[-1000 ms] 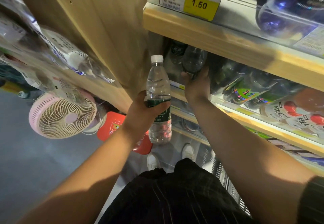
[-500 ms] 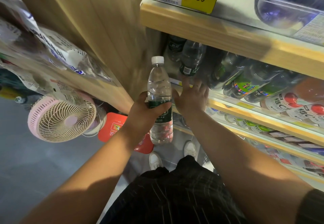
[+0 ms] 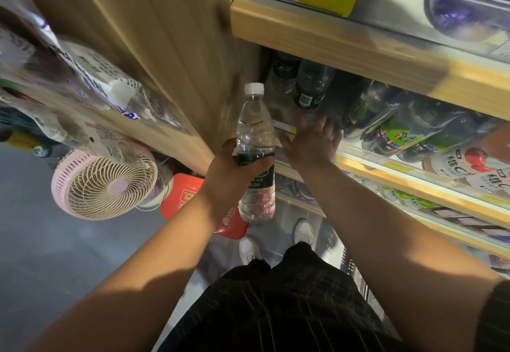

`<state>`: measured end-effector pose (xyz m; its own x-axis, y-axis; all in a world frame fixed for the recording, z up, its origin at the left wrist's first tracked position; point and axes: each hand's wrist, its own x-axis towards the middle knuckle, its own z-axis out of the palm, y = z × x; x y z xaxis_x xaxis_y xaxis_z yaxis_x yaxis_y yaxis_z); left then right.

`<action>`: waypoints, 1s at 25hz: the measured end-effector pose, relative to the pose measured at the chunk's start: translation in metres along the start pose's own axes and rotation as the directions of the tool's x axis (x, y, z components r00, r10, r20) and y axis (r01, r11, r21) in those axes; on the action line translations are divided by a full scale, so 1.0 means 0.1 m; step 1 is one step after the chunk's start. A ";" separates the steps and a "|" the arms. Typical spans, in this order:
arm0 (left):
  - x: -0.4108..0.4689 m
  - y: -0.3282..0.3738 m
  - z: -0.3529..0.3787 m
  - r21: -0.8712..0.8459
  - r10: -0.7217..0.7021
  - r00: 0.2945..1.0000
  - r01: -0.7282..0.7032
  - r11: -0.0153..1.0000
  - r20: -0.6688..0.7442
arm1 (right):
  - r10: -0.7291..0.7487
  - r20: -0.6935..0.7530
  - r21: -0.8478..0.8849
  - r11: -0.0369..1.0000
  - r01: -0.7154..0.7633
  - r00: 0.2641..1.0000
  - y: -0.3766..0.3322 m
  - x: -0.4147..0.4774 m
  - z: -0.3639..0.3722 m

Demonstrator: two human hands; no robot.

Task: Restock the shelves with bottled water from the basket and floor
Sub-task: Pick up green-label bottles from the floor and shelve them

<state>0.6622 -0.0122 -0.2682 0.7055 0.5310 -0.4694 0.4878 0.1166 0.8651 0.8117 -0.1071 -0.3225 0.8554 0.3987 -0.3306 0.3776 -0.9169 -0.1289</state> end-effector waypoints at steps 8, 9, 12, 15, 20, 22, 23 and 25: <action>0.18 0.09 0.10 0.052 0.029 0.999 -0.028 0.998 -0.022 | -0.035 0.043 0.040 0.999 0.034 0.998 0.09 0.05 -0.04; 0.20 0.11 0.11 0.051 0.031 0.999 -0.029 0.998 -0.034 | -0.042 0.043 0.023 0.999 0.041 0.998 0.11 0.02 -0.04; 0.26 0.18 0.15 0.073 0.043 0.996 -0.037 0.997 -0.074 | -0.068 -0.030 0.035 0.997 0.069 0.997 0.18 -0.10 0.00; 0.34 0.26 0.21 0.109 0.059 0.993 -0.048 0.993 -0.102 | -0.062 -0.172 0.376 0.918 0.124 0.983 0.27 -0.23 0.02; 0.40 0.36 0.32 0.125 0.091 0.986 -0.074 0.989 -0.137 | -0.070 -0.205 0.758 0.619 0.203 0.976 0.31 -0.52 -0.04; 0.41 0.37 0.37 0.100 0.115 0.979 -0.100 0.990 -0.167 | -0.091 -0.194 0.769 0.604 0.210 0.977 0.31 -0.59 -0.10; 0.42 0.38 0.39 0.095 0.132 0.974 -0.116 0.989 -0.184 | -0.099 -0.204 0.755 0.617 0.221 0.974 0.32 -0.61 -0.11; 0.44 0.39 0.41 0.093 0.160 0.966 -0.144 0.985 -0.205 | -0.109 -0.218 0.705 0.669 0.234 0.970 0.35 -0.64 -0.13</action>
<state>0.7335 -0.0190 -0.2628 0.6542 0.7032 -0.2785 0.4269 -0.0394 0.9034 0.7750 -0.1644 -0.2935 0.8658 0.4897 -0.1026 0.2026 -0.5307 -0.8230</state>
